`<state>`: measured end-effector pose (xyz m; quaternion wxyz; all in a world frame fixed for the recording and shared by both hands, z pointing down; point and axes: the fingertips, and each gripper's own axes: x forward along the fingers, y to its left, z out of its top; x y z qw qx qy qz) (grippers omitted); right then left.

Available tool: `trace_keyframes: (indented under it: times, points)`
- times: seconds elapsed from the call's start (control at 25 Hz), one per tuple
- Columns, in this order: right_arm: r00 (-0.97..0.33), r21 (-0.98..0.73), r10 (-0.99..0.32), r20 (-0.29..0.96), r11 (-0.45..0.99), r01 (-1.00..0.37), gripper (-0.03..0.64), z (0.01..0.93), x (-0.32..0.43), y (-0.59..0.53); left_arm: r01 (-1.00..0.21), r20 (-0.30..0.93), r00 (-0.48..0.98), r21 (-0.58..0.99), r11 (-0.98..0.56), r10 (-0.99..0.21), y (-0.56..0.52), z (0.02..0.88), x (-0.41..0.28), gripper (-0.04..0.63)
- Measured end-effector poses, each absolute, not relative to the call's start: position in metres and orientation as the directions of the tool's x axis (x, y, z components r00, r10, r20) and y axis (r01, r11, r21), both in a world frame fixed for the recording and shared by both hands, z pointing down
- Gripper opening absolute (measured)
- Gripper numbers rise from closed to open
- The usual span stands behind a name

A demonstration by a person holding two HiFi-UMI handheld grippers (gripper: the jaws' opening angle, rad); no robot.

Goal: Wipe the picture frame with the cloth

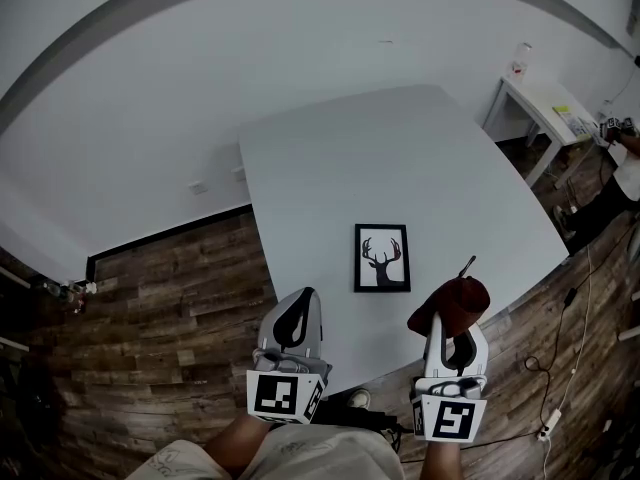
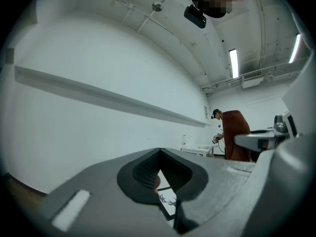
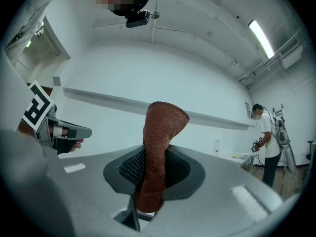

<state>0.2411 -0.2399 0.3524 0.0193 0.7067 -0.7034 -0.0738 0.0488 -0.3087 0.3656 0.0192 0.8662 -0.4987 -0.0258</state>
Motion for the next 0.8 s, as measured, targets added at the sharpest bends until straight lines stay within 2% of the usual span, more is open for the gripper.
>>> trace_keyframes:
  times: [0.24, 0.44, 0.6, 0.8]
  points:
    - [-0.009, 0.132, -0.993, -0.115, -0.006, -0.991, 0.103, 0.346, 0.240, -0.242, -0.864, -0.031, 0.499, 0.057, -0.500, -0.866, -0.309, 0.365, 0.048, 0.002]
    - [0.006, 0.132, -0.996, -0.084, -0.017, -0.991, 0.103, 0.355, 0.245, -0.240, -0.868, -0.033, 0.494, 0.047, -0.495, -0.869, -0.309, 0.368, 0.048, 0.002]
    - [-0.010, 0.143, -0.992, -0.125, -0.008, -0.990, 0.103, 0.348, 0.241, -0.242, -0.869, -0.028, 0.493, 0.044, -0.494, -0.870, -0.308, 0.370, 0.048, 0.002]
    - [0.020, 0.137, -1.000, -0.020, -0.023, -0.990, 0.103, 0.368, 0.246, -0.238, -0.868, -0.026, 0.494, 0.046, -0.495, -0.869, -0.308, 0.371, 0.048, 0.002]
